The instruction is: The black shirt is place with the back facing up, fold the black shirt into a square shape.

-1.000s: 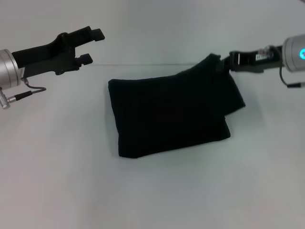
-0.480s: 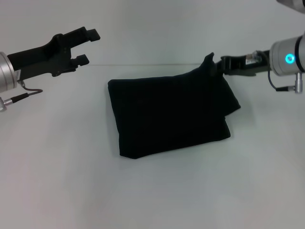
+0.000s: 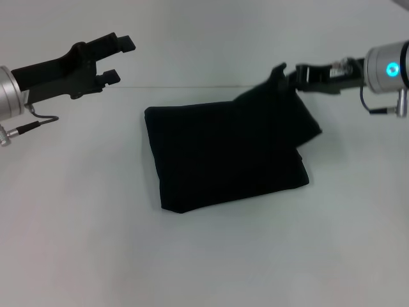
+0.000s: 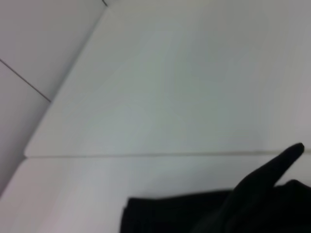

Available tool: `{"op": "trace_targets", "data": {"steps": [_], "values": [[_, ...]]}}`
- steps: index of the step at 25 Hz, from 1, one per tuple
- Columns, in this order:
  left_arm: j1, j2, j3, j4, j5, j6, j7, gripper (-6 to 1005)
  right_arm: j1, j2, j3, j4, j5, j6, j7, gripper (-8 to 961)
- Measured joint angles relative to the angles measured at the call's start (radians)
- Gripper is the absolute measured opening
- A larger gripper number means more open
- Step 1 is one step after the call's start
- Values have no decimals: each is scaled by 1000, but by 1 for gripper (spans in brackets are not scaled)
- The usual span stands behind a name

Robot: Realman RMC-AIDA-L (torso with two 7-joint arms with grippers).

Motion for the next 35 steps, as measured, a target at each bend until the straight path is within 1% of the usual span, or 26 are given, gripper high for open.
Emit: {"op": "trace_targets", "data": {"steps": [3,5,7,10,12,20,23,28,31,33,35], "values": [[-1,0,0,0,0,-1,0,949,6,-2,1,-26,22,-4,-19,132],[1,0,0,0,-3,-1,1,949,4,-2,-4,-20,17,8,-47,136],[7,0,0,0,-10,-2,1,949,0,-3,-8,14,6,34,-69,139],[11,0,-1,0,-13,-8,3,949,-1,-12,-7,96,3,72,-74,145],[11,2,-1,0,-13,-12,3,950,-2,-15,-7,128,2,79,-73,149],[-3,4,0,-10,-14,-17,6,949,-11,-25,-8,158,-2,86,-59,165],[-3,4,-1,-17,-14,-18,13,949,-12,-29,-9,184,-34,115,-56,171],[-4,5,-2,-24,-14,-18,14,950,9,-31,-10,241,-157,172,-7,180],[-4,5,-2,-24,-17,-18,14,949,16,-30,-9,236,-230,181,49,186],[-4,5,-2,-24,-22,-17,14,949,12,-38,0,206,-242,161,73,190],[-4,6,-1,-25,-24,-16,14,950,-5,-49,28,151,-230,115,79,270]]}}
